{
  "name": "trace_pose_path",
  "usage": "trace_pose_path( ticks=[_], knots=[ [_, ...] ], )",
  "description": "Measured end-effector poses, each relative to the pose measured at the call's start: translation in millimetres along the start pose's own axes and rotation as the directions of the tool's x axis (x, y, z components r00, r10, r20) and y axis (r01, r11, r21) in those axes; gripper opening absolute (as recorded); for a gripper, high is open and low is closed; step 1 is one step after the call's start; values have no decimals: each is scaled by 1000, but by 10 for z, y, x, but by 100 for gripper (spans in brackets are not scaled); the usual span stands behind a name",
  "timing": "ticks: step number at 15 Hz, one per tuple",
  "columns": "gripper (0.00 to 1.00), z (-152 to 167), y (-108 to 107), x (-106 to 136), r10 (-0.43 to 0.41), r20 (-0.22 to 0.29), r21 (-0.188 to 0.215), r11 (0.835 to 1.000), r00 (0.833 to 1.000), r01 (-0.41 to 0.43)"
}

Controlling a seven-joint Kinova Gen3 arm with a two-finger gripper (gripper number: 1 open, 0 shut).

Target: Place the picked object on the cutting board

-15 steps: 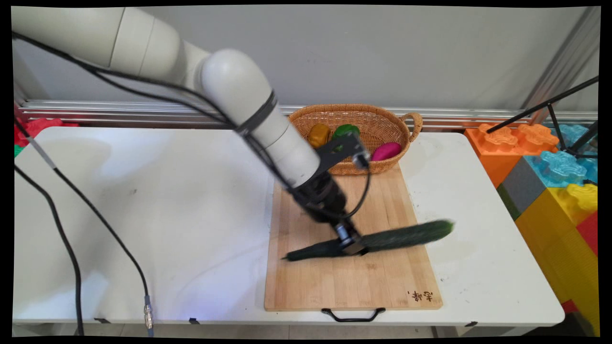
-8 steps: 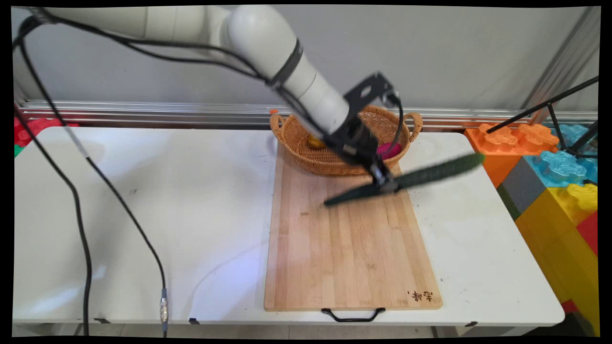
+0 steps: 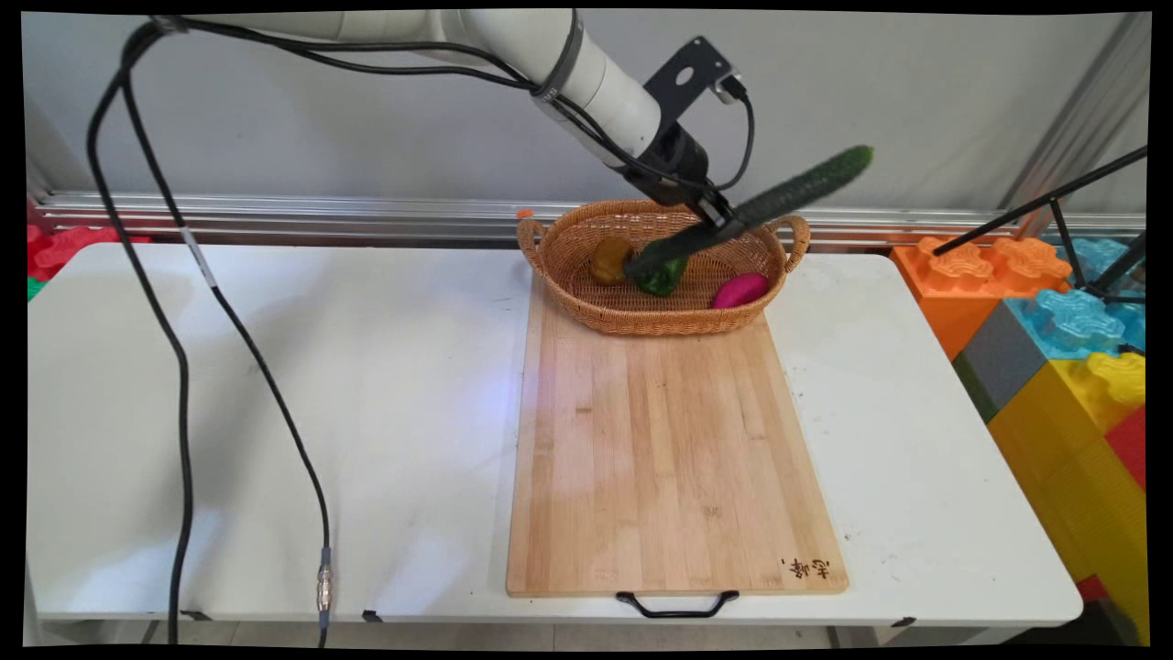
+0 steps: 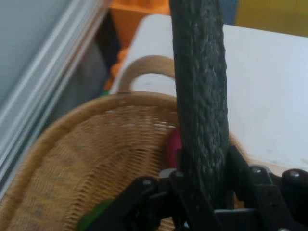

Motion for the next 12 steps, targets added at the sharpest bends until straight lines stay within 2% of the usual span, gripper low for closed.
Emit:
trace_pose_path(
  ticks=[2,4,12],
  knots=[
    [0,107,-131,-61,-35,-6,35,999,999,35],
    [0,236,-181,-144,-80,-12,53,995,997,80],
    [0,651,-109,-399,-228,-10,55,972,974,228]
  ],
)
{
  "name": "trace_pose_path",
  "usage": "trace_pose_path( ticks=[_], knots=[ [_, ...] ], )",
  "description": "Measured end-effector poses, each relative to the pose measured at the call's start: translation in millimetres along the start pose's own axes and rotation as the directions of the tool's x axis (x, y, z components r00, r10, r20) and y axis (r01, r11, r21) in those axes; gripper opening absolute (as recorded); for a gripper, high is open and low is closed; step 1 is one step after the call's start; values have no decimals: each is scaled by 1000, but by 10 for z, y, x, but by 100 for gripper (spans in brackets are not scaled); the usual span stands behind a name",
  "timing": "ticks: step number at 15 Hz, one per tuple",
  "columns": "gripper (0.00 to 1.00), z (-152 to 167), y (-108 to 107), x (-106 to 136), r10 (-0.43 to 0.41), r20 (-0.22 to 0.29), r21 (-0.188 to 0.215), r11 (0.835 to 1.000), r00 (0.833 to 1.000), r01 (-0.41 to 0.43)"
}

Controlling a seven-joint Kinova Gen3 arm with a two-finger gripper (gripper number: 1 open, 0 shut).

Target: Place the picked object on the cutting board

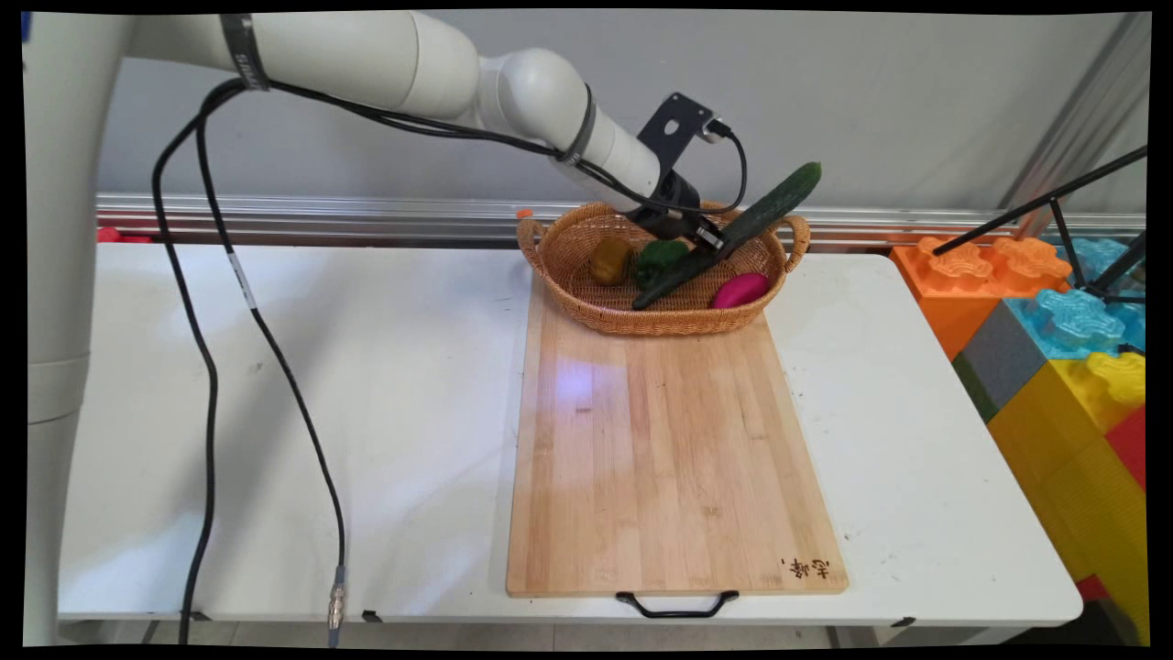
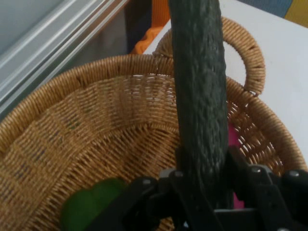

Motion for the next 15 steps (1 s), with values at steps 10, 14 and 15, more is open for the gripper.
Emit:
trace_pose_path(
  ticks=[10,14,15],
  knots=[
    [100,161,-24,70,-9,-18,38,999,1000,9],
    [100,167,-21,85,-4,-12,44,999,1000,4],
    [100,166,-18,86,-2,-10,45,999,1000,3]
  ],
)
